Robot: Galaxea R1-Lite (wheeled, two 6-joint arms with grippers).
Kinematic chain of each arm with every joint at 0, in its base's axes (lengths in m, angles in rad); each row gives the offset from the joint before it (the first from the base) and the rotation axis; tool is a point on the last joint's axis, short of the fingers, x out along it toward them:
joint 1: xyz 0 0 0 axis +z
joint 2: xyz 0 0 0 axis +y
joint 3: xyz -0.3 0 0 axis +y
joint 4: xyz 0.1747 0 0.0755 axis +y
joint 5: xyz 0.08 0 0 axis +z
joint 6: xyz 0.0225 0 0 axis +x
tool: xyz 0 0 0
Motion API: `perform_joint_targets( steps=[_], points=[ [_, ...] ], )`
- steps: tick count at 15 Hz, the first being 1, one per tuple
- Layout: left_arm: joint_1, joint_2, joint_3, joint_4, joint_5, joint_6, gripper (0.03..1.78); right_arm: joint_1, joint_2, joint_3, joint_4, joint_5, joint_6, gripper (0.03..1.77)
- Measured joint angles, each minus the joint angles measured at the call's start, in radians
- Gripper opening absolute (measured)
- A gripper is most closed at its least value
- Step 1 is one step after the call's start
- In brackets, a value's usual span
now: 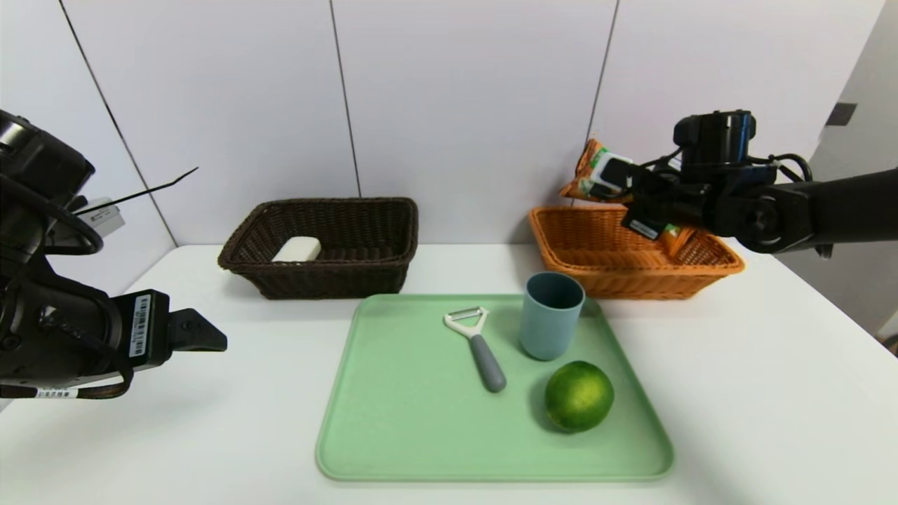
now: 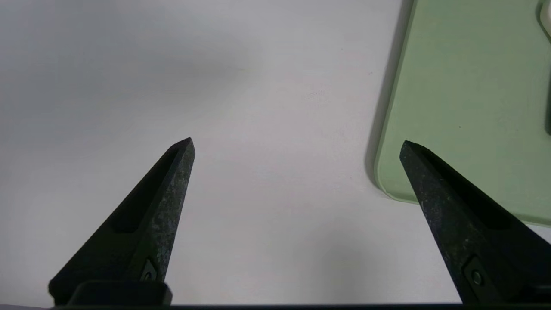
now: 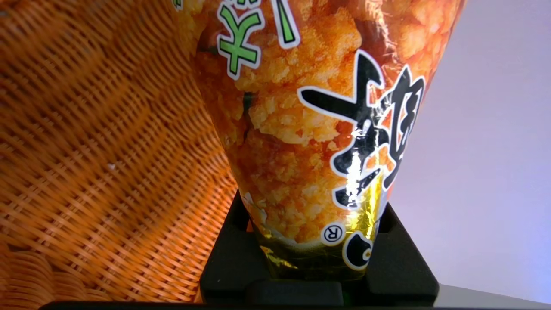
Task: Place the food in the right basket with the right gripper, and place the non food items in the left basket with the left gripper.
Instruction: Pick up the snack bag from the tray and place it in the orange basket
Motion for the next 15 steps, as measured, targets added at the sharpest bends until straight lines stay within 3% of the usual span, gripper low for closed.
perform_joint_targets(
  steps=[6,10,15],
  points=[
    [0.000,-0.001,0.003,0.000,0.002,-0.001,1.69,-0.004,0.023,0.023,0.008,0.002,0.001,0.43],
    [0.000,-0.001,0.009,0.000,0.001,-0.015,1.69,-0.004,0.045,0.024,0.000,-0.001,0.004,0.91],
    [0.000,-0.007,0.010,0.000,0.001,-0.015,1.69,-0.009,0.055,0.016,0.004,0.003,0.010,1.29]
  ],
)
